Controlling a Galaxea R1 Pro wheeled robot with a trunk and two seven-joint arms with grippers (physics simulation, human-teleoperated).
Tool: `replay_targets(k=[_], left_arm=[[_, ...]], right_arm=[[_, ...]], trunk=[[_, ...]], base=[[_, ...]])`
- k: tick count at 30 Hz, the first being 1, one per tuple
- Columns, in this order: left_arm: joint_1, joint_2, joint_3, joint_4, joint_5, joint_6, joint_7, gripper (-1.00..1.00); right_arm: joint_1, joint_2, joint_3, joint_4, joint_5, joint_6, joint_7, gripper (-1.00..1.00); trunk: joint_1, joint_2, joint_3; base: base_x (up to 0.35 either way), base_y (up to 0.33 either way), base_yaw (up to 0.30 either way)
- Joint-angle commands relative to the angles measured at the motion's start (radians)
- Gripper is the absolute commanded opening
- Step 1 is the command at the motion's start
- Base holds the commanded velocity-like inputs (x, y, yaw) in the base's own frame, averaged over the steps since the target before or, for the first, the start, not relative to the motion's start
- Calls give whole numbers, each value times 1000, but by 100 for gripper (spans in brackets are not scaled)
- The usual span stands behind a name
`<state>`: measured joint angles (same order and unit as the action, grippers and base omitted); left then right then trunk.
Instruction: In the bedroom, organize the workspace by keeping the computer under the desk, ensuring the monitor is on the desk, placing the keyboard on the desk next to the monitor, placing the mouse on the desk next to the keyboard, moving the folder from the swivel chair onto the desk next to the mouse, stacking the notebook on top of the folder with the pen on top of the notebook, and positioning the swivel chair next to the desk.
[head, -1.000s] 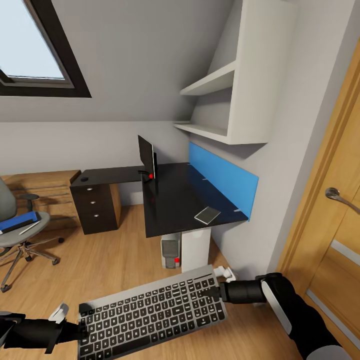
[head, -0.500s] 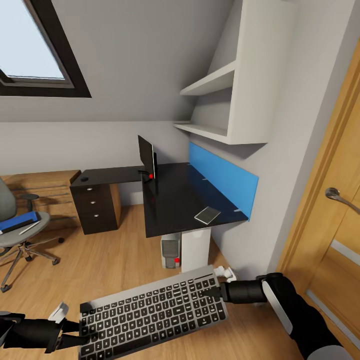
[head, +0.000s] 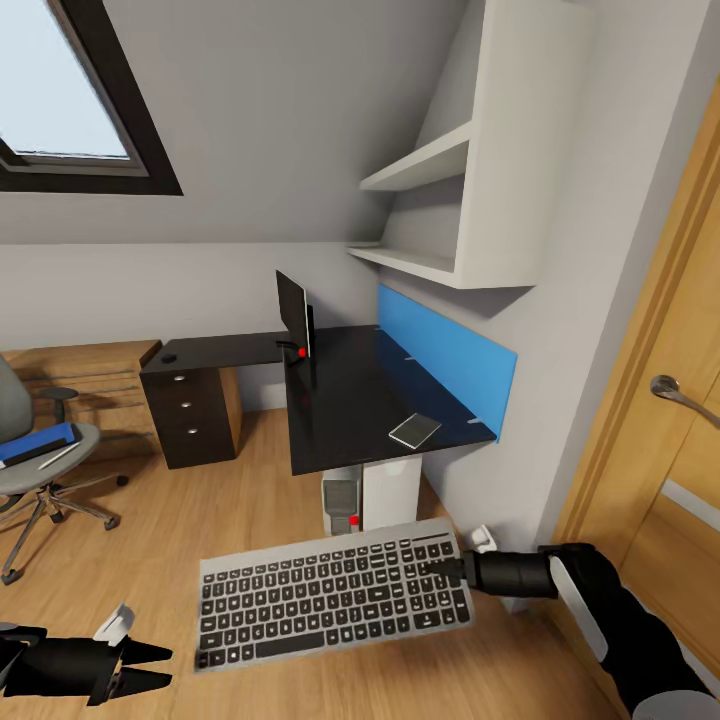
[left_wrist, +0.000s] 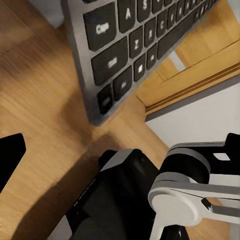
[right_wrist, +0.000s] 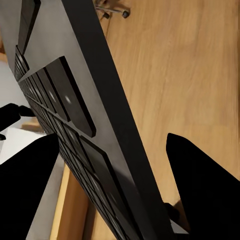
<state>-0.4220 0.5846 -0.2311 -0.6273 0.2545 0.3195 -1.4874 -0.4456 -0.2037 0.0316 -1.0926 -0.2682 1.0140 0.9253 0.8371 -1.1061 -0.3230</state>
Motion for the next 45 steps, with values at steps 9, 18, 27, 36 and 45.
replay_targets(k=[9, 18, 27, 36, 45], left_arm=[[-1, 3, -9, 35, 8, 10, 50, 100], [-1, -11, -10, 126, 13, 9, 297, 100], [-1, -125, 1, 214, 15, 5, 601, 100], [-1, -233, 45, 351, 57, -156, 830, 100], [-1, -284, 64, 504, 212, -423, 1025, 100]], right_arm=[[-1, -1, -71, 0, 3, -20, -2, -100], [-1, 14, -78, 25, 4, -113, -31, -100], [-1, 79, -80, 73, 0, -302, -137, -100], [1, 135, -82, 80, 1, -372, -160, -100], [5, 193, -81, 80, -2, -479, -300, -100]], trunk=[[0, -1, -1], [0, -1, -1], [0, -1, -1], [0, -1, -1], [0, -1, -1]], base=[[0, 0, 0], [0, 0, 0], [0, 0, 0], [0, 0, 0], [0, 0, 0]])
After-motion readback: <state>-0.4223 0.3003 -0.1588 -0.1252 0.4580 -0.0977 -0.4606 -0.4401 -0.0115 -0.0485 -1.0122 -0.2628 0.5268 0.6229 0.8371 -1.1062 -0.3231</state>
